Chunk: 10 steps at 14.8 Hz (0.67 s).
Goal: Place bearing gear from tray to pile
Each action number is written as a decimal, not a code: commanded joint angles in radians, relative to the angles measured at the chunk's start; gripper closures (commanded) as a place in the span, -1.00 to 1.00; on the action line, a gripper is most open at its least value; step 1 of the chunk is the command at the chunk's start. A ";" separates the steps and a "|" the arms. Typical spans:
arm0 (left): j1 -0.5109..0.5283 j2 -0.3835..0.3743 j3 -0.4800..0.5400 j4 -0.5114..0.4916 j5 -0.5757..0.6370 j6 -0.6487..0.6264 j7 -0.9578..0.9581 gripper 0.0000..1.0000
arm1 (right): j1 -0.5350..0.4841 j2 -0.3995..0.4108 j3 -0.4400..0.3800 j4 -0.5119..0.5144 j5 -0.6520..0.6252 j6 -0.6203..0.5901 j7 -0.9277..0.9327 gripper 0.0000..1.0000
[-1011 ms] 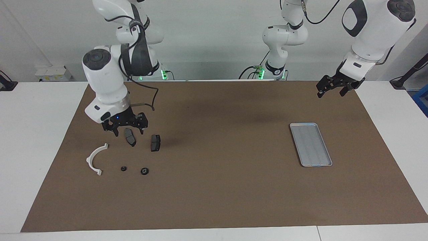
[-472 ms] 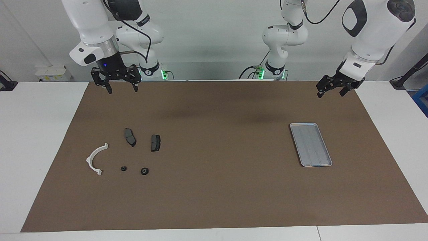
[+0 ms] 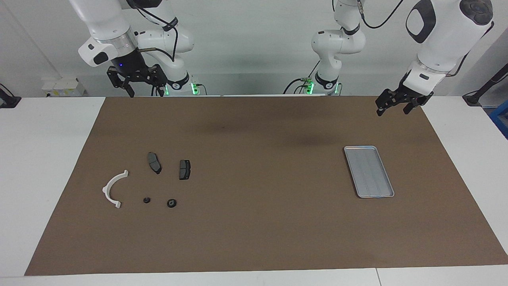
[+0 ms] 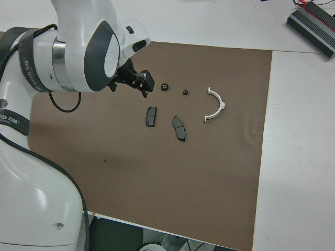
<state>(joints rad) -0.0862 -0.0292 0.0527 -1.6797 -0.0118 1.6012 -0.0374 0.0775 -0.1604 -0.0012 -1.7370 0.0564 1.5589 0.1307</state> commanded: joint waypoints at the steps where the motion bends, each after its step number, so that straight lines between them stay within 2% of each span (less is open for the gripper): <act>1: 0.000 -0.006 0.001 0.009 0.010 -0.004 0.010 -1.00 | -0.015 0.012 0.006 0.011 -0.035 -0.020 -0.003 -1.00; 10: 0.000 -0.006 0.001 0.008 0.007 0.000 0.010 -1.00 | -0.016 0.010 0.010 0.007 -0.089 -0.013 -0.054 -1.00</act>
<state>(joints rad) -0.0862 -0.0293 0.0528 -1.6793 -0.0118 1.6017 -0.0373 0.0743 -0.1528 -0.0008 -1.7371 -0.0205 1.5553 0.1072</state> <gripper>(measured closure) 0.000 0.000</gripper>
